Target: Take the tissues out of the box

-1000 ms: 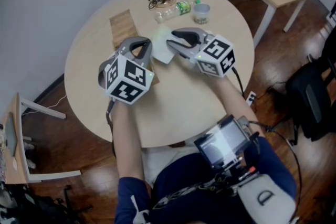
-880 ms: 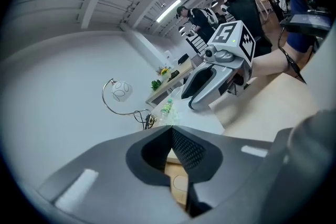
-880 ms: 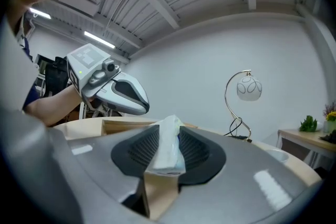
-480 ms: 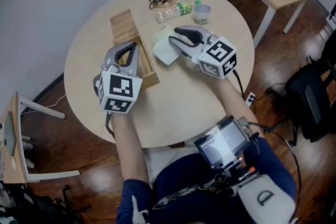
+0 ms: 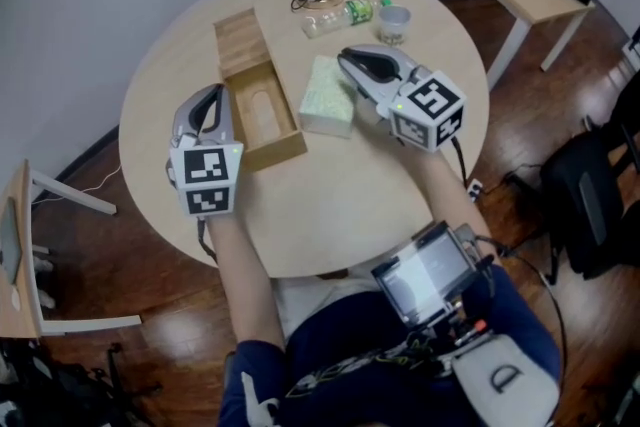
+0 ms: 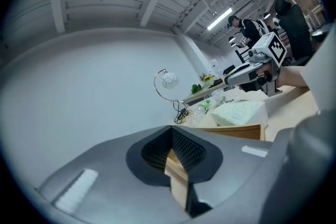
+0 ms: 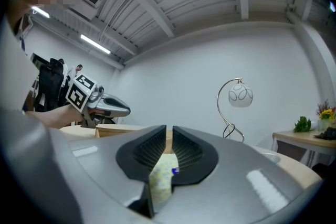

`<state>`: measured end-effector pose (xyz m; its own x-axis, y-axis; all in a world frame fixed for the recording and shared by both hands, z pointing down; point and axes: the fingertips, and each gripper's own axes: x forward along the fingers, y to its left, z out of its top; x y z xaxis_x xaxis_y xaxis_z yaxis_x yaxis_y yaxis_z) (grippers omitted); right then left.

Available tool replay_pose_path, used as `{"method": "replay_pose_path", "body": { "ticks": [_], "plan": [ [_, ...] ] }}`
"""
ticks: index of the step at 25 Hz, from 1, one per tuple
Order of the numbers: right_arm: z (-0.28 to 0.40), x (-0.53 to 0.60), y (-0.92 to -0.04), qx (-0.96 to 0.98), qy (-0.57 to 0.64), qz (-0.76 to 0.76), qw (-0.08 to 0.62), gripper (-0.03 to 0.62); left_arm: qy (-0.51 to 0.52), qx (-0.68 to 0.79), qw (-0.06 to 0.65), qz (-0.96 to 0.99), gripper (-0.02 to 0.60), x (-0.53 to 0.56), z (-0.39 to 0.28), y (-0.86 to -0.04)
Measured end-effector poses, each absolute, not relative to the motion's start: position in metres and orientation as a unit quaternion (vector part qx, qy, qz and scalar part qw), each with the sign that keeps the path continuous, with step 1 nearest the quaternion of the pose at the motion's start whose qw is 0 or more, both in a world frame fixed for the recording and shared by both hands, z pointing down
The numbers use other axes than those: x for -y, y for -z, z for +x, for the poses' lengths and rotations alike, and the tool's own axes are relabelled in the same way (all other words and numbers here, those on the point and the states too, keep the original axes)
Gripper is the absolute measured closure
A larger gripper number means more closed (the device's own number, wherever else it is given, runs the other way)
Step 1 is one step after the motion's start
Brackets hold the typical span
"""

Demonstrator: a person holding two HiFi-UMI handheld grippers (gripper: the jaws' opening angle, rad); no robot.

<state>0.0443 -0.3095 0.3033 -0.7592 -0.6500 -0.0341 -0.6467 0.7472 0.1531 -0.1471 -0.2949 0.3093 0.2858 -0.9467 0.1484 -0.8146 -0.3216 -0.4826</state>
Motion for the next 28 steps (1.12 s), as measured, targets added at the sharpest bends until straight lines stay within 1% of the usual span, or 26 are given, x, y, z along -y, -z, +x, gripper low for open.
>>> {"method": "replay_pose_path", "body": {
  "ticks": [3,7,11,16,23,28],
  "plan": [
    [0.046,0.31,-0.301,0.933,0.078,0.352,0.008,0.561,0.207,-0.572,0.149,-0.78,0.577,0.295,-0.157,-0.318],
    [0.046,0.31,-0.302,0.934,0.075,0.349,0.005,0.562,0.222,-0.598,0.168,-0.752,0.577,0.292,-0.168,-0.317],
    [0.045,0.308,-0.3,0.934,0.079,0.347,0.009,0.568,0.209,-0.596,0.175,-0.755,0.577,0.289,-0.165,-0.314],
    [0.045,0.305,-0.299,0.935,0.088,0.344,0.008,0.586,0.19,-0.598,0.168,-0.76,0.578,0.284,-0.169,-0.314],
    [0.04,0.301,-0.3,0.935,0.087,0.343,0.019,0.589,0.179,-0.595,0.164,-0.766,0.577,0.278,-0.17,-0.318],
    [0.04,0.3,-0.298,0.932,0.098,0.349,0.022,0.594,0.154,-0.586,0.147,-0.782,0.577,0.275,-0.172,-0.318]
  ]
}}
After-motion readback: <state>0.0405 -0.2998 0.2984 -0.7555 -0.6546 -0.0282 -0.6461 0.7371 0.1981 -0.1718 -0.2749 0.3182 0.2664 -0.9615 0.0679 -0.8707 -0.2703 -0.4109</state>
